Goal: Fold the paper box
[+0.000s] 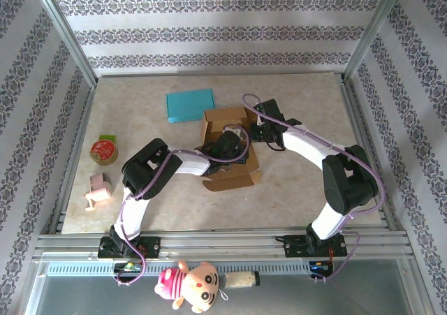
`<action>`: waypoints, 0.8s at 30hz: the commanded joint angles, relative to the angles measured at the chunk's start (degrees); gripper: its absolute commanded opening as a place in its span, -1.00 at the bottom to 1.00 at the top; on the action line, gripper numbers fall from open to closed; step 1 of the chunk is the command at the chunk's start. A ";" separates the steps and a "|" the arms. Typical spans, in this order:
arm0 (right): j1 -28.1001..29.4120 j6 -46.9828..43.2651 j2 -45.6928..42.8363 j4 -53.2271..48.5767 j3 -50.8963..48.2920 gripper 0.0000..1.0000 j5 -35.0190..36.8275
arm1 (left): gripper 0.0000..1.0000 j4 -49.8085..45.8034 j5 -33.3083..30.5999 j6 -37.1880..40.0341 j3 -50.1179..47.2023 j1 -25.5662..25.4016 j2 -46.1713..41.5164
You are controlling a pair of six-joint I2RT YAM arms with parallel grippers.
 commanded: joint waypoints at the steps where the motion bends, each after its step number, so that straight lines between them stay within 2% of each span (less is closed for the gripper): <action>1: 0.57 -0.15 -1.10 -0.03 -1.89 -0.80 3.50 | -0.95 4.57 -1.43 -1.01 -1.87 0.66 -5.26; 4: 0.67 -0.28 -1.58 0.34 -2.25 -0.80 4.11 | -0.82 4.97 -2.61 -1.48 -3.84 0.66 -8.21; 7: 0.62 -0.38 -1.61 0.21 -2.00 -0.80 4.15 | -0.79 4.35 -3.93 -1.94 -6.58 0.66 -11.75; 12: 0.84 0.18 -1.61 0.37 -1.57 -0.80 3.28 | -0.84 -5.80 -7.97 -0.75 -9.88 0.59 -16.29; 14: 1.08 0.42 -1.44 0.33 -1.14 -0.81 3.19 | -0.91 -10.16 -10.52 0.70 -10.36 0.63 -16.26; 17: 1.36 0.55 -1.09 0.15 -0.63 -0.80 3.24 | -1.00 -11.33 -11.83 2.06 -11.72 0.61 -15.48; 24: 1.67 1.41 -1.24 -0.05 -0.25 -0.80 3.00 | -1.00 -7.16 -7.16 2.42 -10.44 0.65 -8.95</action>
